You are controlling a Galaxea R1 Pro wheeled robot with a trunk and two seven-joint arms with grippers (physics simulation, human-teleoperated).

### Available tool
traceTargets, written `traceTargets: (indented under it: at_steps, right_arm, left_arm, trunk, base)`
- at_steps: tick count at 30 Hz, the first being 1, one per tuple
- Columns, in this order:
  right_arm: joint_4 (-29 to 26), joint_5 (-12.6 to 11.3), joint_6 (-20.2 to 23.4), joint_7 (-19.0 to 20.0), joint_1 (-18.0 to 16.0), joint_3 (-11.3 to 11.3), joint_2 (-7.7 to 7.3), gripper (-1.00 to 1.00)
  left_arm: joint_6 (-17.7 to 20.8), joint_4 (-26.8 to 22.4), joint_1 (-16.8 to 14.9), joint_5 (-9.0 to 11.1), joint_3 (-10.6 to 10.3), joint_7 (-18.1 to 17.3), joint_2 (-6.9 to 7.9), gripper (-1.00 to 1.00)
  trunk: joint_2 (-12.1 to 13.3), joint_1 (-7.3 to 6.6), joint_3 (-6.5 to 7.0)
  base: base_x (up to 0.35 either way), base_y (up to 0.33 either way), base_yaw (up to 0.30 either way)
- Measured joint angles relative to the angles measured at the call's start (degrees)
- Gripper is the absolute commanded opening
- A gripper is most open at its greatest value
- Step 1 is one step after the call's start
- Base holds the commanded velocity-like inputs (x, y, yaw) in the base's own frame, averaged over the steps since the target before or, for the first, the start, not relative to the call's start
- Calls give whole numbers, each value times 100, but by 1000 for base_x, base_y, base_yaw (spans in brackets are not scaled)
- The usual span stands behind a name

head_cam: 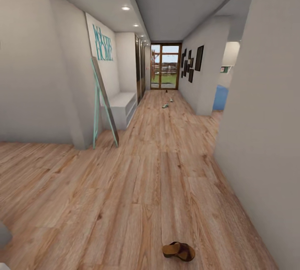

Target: Pick up the two gym shoes and the two sandals from the corridor floor and place them onto the hallstand (shoe rack) in the corridor, making sure they are on the rack and not on the floor. Arrange them so the two gym shoes are next to each other and the two sandals are next to each other.

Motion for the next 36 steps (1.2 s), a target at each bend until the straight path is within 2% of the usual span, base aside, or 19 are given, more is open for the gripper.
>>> traceTargets:
  at_steps: [27, 36]
  right_arm:
    - [-4, -5, 0, -9, 0, -5, 15, 100]
    - [-5, -10, 0, -10, 1, -6, 10, 100]
  left_arm:
    - [7, 2, 0, -8, -6, 3, 2, 100]
    - [1, 7, 0, -8, -7, 3, 7, 100]
  trunk:
    - [0, 0, 0]
    - [-1, -2, 0]
  base:
    - [1, 14, 0]
    - [117, 13, -38]
